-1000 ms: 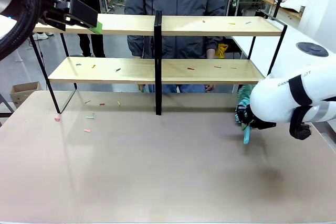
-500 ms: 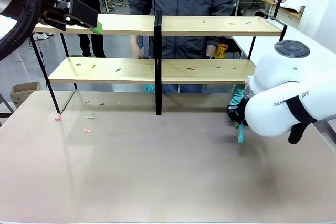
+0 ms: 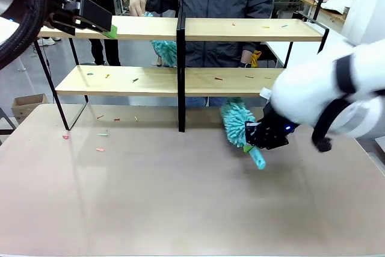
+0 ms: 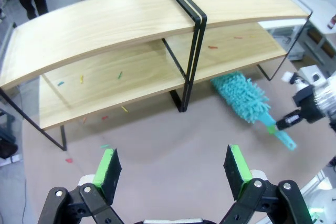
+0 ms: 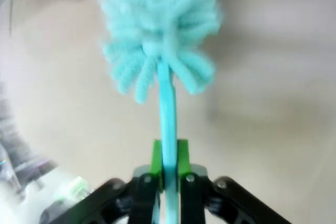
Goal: Clean the shelves.
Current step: Clean a randomly selected level of the Shelf with the Duster.
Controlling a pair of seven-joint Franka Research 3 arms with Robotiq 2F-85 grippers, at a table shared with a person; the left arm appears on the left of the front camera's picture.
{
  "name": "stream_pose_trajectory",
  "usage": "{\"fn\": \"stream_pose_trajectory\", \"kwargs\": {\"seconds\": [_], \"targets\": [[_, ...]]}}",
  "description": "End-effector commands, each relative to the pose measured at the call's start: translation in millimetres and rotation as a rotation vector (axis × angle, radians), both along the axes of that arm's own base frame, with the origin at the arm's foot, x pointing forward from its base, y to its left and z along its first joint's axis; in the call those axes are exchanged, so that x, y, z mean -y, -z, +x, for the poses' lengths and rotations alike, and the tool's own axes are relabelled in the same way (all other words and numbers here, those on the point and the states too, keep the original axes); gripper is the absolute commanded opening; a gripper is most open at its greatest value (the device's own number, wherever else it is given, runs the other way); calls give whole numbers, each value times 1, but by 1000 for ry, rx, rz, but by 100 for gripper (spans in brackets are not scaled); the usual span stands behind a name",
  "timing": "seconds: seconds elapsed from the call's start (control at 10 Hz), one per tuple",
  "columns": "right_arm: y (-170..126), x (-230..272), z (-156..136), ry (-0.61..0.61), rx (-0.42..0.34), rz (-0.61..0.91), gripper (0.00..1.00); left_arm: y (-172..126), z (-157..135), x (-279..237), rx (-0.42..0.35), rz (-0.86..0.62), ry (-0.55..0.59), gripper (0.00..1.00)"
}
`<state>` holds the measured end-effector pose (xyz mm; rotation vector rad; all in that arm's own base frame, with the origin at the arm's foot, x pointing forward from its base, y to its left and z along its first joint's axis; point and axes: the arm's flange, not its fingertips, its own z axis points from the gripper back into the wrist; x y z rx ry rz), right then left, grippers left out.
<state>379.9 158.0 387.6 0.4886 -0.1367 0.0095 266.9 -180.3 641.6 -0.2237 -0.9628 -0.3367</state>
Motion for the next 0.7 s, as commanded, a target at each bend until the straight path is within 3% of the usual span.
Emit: {"fn": "stream_pose_trajectory", "kwargs": {"seconds": [0.0, 0.1, 0.3, 0.5, 0.6], "targets": [[-19, 141, -109, -352, -131, 15, 12, -1, -1, -1, 6, 10, 0, 100], [-31, 177, -135, -390, -176, 95, 12, -1, -1, -1, 6, 10, 0, 100], [-59, 240, -184, -472, -169, 199, 12, -1, -1, -1, 6, 10, 0, 100], [-97, 283, -227, -488, 66, 214, 12, -1, -1, -1, 6, 10, 0, 100], [-123, 310, -249, -449, 234, 180, 12, -1, -1, -1, 6, 10, 0, 100]]}}
